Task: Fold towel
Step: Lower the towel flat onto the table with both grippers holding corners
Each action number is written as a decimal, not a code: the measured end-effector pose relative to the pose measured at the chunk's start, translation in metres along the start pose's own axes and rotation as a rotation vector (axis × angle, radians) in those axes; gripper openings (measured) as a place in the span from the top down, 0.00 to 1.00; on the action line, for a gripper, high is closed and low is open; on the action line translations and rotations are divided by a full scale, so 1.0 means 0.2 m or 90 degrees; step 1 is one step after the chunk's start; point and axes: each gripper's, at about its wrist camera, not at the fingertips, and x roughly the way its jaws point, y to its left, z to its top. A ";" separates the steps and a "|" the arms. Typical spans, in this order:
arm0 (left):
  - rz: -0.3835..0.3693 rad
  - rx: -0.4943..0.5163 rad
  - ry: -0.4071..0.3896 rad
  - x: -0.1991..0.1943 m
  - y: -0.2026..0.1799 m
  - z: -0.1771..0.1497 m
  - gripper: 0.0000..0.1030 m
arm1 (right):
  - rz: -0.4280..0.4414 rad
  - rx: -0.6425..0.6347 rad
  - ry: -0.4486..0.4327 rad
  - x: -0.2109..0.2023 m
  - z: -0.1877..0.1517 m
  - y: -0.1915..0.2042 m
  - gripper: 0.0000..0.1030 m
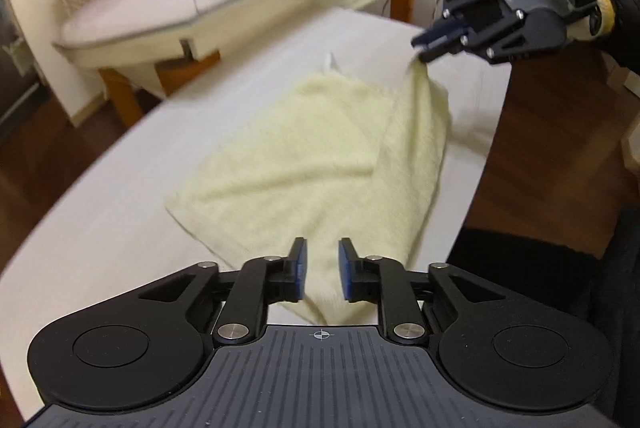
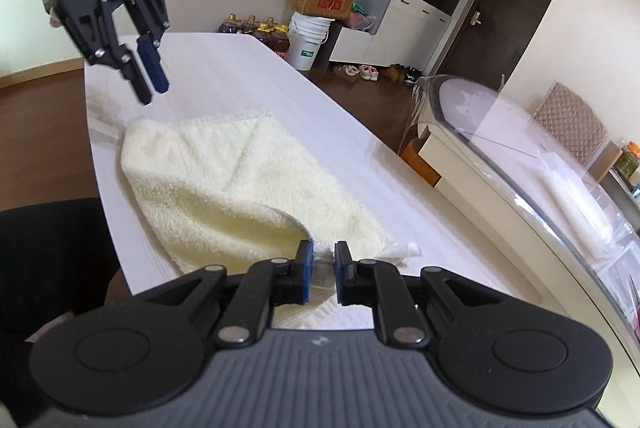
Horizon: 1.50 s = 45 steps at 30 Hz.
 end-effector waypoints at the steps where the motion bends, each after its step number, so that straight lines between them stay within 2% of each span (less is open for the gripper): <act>1: 0.002 -0.011 0.008 0.02 0.02 -0.02 0.76 | 0.000 -0.002 0.002 0.00 -0.01 0.01 0.88; 4: 0.005 -0.033 0.009 0.07 0.07 -0.03 0.74 | 0.002 0.001 0.004 -0.02 -0.03 0.04 0.88; 9: -0.013 -0.049 0.018 0.14 0.12 -0.03 0.60 | 0.003 0.010 0.016 -0.03 -0.08 0.08 0.88; 14: -0.036 -0.040 0.039 0.21 0.08 -0.05 0.57 | 0.007 0.028 0.024 -0.03 -0.12 0.10 0.88; 16: -0.035 -0.034 0.033 0.21 0.06 -0.06 0.62 | 0.007 0.032 0.025 -0.02 -0.13 0.10 0.88; 17: -0.037 -0.034 0.029 0.20 0.05 -0.07 0.75 | 0.008 0.034 0.025 -0.01 -0.13 0.10 0.88; 18: -0.039 -0.034 0.025 0.19 0.04 -0.07 0.84 | 0.008 0.035 0.023 -0.01 -0.13 0.10 0.88; 20: -0.033 -0.033 0.015 0.17 0.03 -0.08 0.93 | 0.009 0.038 0.021 -0.01 -0.13 0.10 0.88; 26: -0.015 -0.022 -0.013 0.10 -0.02 -0.09 0.96 | 0.012 0.039 0.016 -0.03 -0.13 0.12 0.88; 29: -0.008 -0.025 -0.014 0.09 -0.01 -0.09 0.95 | 0.010 0.040 0.015 -0.03 -0.13 0.12 0.88; 30: -0.010 -0.024 -0.008 0.10 -0.01 -0.09 0.90 | 0.010 0.040 0.015 -0.03 -0.14 0.12 0.88; 34: 0.005 -0.010 0.008 0.16 -0.01 -0.08 0.82 | 0.012 0.040 0.016 -0.02 -0.14 0.13 0.88; 35: 0.008 -0.005 0.010 0.17 -0.01 -0.08 0.76 | 0.013 0.040 0.016 -0.02 -0.14 0.14 0.88; 39: 0.014 -0.002 0.010 0.19 -0.01 -0.08 0.70 | 0.015 0.042 0.017 -0.02 -0.14 0.14 0.87; 43: -0.001 -0.042 0.001 0.20 0.05 -0.08 0.69 | 0.016 0.044 0.017 -0.02 -0.14 0.14 0.87; 45: -0.010 -0.054 0.002 0.21 0.07 -0.08 0.73 | 0.017 0.045 0.018 -0.01 -0.14 0.14 0.87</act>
